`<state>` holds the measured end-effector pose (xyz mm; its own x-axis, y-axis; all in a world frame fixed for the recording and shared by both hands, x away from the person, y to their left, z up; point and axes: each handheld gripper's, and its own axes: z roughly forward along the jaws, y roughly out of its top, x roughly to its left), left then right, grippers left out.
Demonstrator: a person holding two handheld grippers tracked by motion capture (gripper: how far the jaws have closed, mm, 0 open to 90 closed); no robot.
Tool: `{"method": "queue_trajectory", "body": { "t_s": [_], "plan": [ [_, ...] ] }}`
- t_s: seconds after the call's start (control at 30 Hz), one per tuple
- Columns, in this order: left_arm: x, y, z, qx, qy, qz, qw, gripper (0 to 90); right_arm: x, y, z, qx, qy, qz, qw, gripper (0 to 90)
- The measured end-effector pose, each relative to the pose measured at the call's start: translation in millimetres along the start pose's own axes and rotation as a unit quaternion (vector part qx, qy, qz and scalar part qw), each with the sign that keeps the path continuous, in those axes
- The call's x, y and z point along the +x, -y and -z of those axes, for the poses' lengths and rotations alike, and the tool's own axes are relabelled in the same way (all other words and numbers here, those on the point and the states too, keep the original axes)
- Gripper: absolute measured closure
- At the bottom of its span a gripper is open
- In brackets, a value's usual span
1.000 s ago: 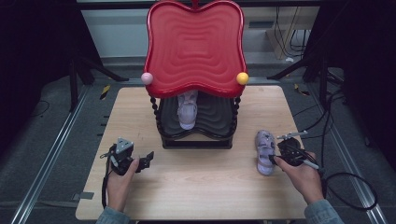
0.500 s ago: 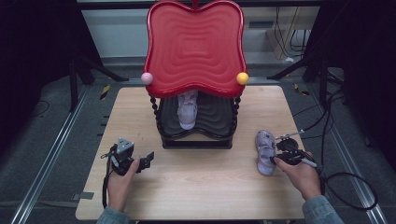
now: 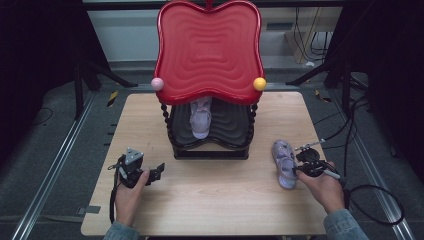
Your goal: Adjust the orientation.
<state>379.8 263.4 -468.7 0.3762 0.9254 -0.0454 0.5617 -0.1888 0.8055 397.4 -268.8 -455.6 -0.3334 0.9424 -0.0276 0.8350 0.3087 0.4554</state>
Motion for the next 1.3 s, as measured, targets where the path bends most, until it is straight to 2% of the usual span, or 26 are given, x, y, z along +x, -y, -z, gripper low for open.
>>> {"method": "queue_trajectory", "body": {
  "t_s": [0.03,0.07,0.2,0.3,0.43,0.57,0.6,0.8,0.83,0.87,1.0,1.07,1.1,1.2,1.3],
  "plan": [
    [0.0,0.0,0.0,0.0,0.0,0.0,1.0,9.6,0.0,0.0,0.0,0.0,0.0,0.0,1.0,82.1],
    [0.5,0.2,0.1,0.0,0.0,0.002,1.0,9.6,0.0,2.9,5.8,-0.012,0.002,0.013,0.9998,82.5],
    [1.6,0.4,0.2,0.0,-0.007,0.0,1.0,9.7,5.4,11.0,19.8,-0.023,-0.004,0.034,0.9992,82.9],
    [2.9,1.4,-0.1,-0.002,-0.011,0.005,0.9999,9.8,17.4,18.3,33.3,-0.033,-0.014,0.065,0.9972,82.9],
    [5.7,2.1,0.2,-0.002,-0.016,0.007,0.9998,9.8,40.5,21.8,48.8,-0.047,-0.039,0.104,0.9927,82.8],
    [6.5,3.0,-1.1,0.0,-0.018,0.007,0.9998,9.8,64.3,12.5,48.9,-0.061,-0.069,0.148,0.9848,82.8],
    [6.9,3.3,-1.1,0.002,-0.017,0.006,0.9998,9.8,75.0,5.6,43.8,-0.064,-0.083,0.164,0.9808,82.8],
    [7.9,5.2,-2.4,0.003,-0.017,0.008,0.9998,9.7,111.9,-20.2,18.1,-0.073,-0.128,0.219,0.9646,82.8],
    [7.9,5.2,-2.4,0.003,-0.017,0.008,0.9998,9.7,111.9,-20.2,18.1,-0.073,-0.128,0.219,0.9646,82.8],
    [8.1,5.6,-2.3,0.004,-0.017,0.011,0.9998,9.7,119.3,-25.1,10.5,-0.071,-0.14,0.24,0.9581,82.8],
    [9.0,6.2,-2.6,0.005,-0.018,0.009,0.9998,9.7,121.6,-24.9,0.7,-0.057,-0.137,0.262,0.9535,82.6],
    [8.9,6.5,-2.9,0.006,-0.018,0.008,0.9998,9.7,119.0,-23.9,-2.2,-0.058,-0.139,0.264,0.9526,82.5],
    [8.7,6.7,-3.1,0.006,-0.019,0.008,0.9998,9.6,117.5,-23.6,-3.0,-0.058,-0.14,0.262,0.9532,82.3],
    [7.8,8.2,-5.4,0.008,-0.02,0.011,0.9997,9.0,114.7,-21.8,-7.8,-0.044,-0.141,0.254,0.9559,78.8],
    [7.3,9.8,-7.0,0.012,-0.02,0.012,0.9997,8.5,113.8,-20.8,-8.6,-0.034,-0.138,0.237,0.961,69.9]
  ]
}}
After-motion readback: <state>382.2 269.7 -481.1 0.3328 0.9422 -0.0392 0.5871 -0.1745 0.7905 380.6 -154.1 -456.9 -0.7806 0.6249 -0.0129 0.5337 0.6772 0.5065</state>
